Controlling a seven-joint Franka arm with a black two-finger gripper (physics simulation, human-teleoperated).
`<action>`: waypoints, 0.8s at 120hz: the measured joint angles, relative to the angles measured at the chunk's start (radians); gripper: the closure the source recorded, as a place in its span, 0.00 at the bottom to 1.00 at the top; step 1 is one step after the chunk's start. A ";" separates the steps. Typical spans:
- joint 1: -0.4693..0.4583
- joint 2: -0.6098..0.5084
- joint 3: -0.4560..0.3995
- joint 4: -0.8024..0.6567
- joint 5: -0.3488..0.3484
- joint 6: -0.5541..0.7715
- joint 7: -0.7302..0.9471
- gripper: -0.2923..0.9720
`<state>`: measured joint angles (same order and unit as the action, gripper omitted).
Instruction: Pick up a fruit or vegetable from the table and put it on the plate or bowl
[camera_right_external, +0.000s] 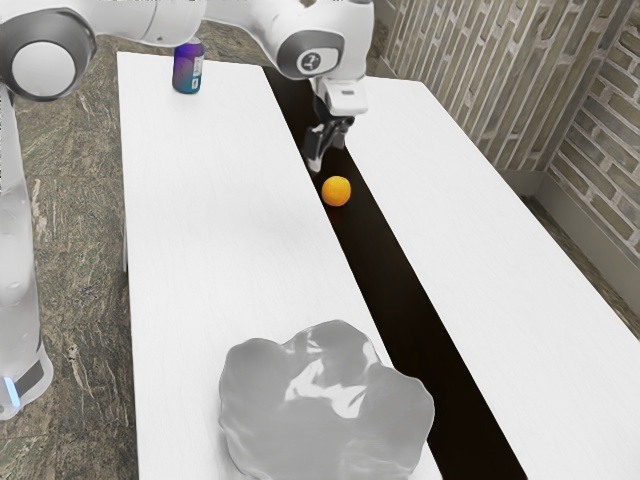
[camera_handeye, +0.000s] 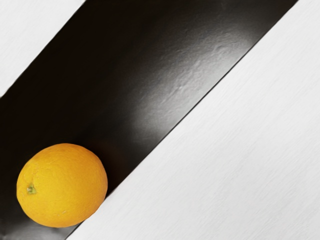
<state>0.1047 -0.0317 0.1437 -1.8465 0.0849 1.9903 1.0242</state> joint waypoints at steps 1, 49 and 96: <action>0.002 0.004 0.001 0.002 0.000 0.005 0.004 0.23; 0.002 0.160 0.019 0.098 -0.014 0.114 0.141 0.24; 0.035 0.204 0.040 0.096 -0.041 0.130 0.212 0.23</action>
<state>0.1393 0.1724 0.1840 -1.7507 0.0441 2.1201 1.2360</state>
